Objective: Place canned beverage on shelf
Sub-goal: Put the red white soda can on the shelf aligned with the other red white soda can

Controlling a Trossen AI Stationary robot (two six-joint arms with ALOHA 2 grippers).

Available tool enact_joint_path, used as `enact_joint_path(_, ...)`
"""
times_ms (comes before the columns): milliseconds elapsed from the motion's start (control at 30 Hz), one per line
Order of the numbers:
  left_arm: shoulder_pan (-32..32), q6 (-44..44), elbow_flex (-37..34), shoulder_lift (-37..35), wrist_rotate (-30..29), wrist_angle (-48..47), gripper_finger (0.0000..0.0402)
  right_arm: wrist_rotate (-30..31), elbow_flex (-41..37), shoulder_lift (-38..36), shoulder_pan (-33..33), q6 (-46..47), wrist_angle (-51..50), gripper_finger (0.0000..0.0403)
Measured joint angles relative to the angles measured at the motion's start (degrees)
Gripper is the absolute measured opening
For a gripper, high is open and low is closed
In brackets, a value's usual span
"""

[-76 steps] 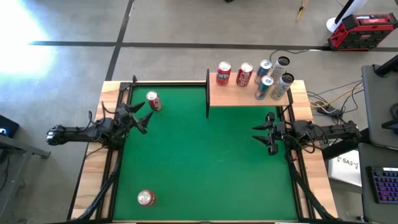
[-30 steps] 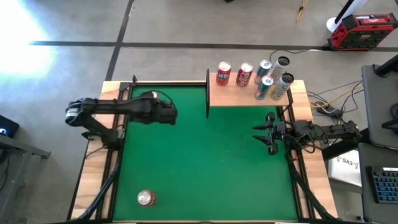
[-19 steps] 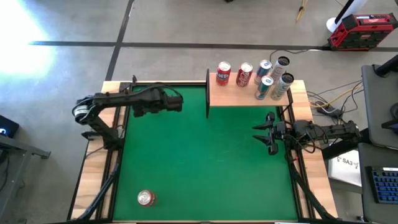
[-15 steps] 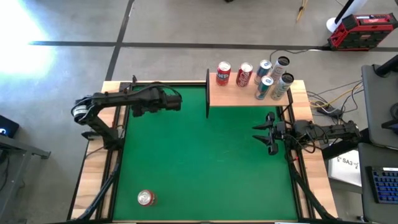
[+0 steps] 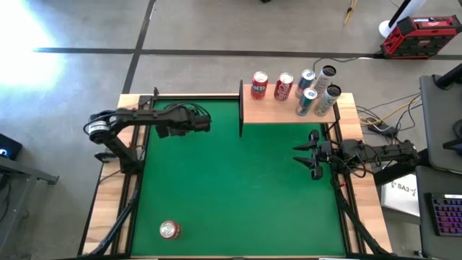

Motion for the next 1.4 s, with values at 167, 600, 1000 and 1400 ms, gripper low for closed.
enact_joint_path(167, 3.67, 2.36, -4.40, 0.55, -0.11, 9.08, 0.0399, 0.00, 0.00, 0.00, -0.02, 0.00, 0.00, 0.0173)
enact_joint_path(600, 7.56, 21.53, -7.93, 1.19, -0.77, 18.35, 0.0361, 0.00, 0.00, 0.00, 0.00, 0.00, 0.00, 0.0173)
enact_joint_path(1000, 6.30, 27.48, -6.19, 1.19, 1.56, 20.29, 0.0286, 0.00, 0.00, 0.00, 0.00, 0.00, 0.00, 0.0173)
enact_joint_path(1400, -7.16, 19.01, 19.28, 3.64, 1.72, -2.24, 0.0286, 0.00, 0.02, 0.00, -0.02, 0.00, 0.02, 0.0173)
